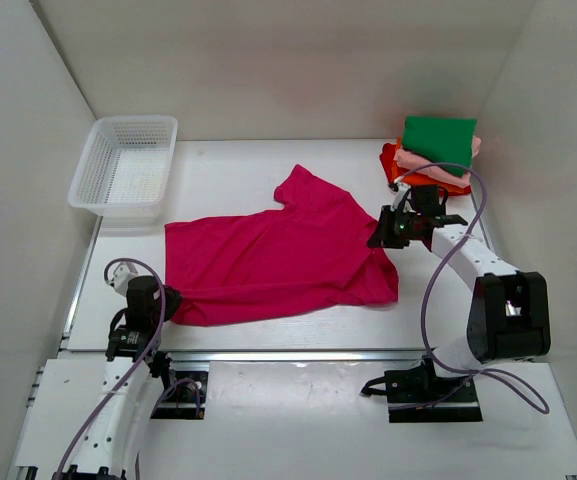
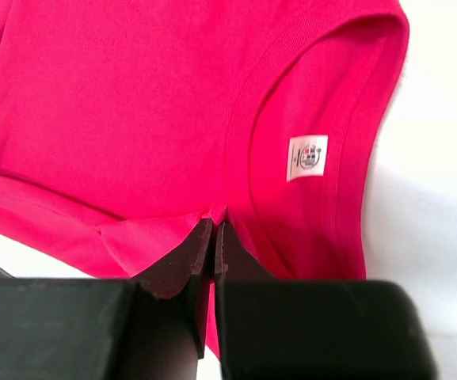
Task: Fold and stack the t-shirts
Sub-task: Flatten out the tshirt
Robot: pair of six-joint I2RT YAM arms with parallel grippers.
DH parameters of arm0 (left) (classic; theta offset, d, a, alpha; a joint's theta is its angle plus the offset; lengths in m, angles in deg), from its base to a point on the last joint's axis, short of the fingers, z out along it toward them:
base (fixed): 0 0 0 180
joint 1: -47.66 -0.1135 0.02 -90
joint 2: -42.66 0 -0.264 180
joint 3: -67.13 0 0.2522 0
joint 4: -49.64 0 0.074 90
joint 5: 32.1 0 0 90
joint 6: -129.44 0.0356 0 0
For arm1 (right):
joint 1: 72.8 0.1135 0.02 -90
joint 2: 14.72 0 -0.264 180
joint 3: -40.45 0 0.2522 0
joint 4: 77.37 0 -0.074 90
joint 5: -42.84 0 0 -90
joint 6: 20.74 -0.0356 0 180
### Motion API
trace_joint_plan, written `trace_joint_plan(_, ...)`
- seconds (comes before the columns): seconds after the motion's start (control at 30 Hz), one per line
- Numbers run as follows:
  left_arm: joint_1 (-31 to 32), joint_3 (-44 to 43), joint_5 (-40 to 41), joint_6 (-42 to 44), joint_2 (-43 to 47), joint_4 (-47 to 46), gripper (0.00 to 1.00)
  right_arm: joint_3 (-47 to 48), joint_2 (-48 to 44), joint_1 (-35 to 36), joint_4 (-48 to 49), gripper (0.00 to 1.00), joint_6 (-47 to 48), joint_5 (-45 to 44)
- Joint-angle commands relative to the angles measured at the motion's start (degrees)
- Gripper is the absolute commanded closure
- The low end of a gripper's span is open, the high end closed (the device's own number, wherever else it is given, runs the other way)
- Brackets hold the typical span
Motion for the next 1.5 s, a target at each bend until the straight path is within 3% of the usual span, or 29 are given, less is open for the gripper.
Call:
trace_joint_plan(0.0, -0.65, -1.58, -1.03, 2.69, -2.83, -3.71, 1.0, 3.32, 1.75, 0.77, 2.53, 1.0, 2.38, 1.64)
trace_joint_plan(0.53, -0.74, -4.04, -0.15, 12.97, -11.54, -8.46, 0.97, 7.28, 7.9, 3.57, 3.33, 1.0, 5.19, 2.52)
trace_joint_plan(0.67, -0.3, -8.86, -0.59, 17.01, -15.04, -6.01, 0.95, 8.16, 8.78, 4.01, 3.24, 1.0, 5.54, 2.17)
trace_joint_plan(1.03, 2.95, -22.49, -13.42, 26.59, -24.53, 9.28, 0.98, 10.8, 9.49, 5.07, 0.34, 1.0, 8.44, 2.08)
trace_joint_plan(1.33, 1.99, -19.95, -10.79, 25.45, -22.88, 10.96, 0.98, 10.53, 9.4, 5.6, 0.34, 1.0, 9.14, 2.08)
trace_joint_plan(1.47, 1.37, -20.39, -8.53, 25.54, -27.43, 11.67, 1.0, 11.15, 10.45, 5.07, 0.25, 1.0, 9.14, 2.26)
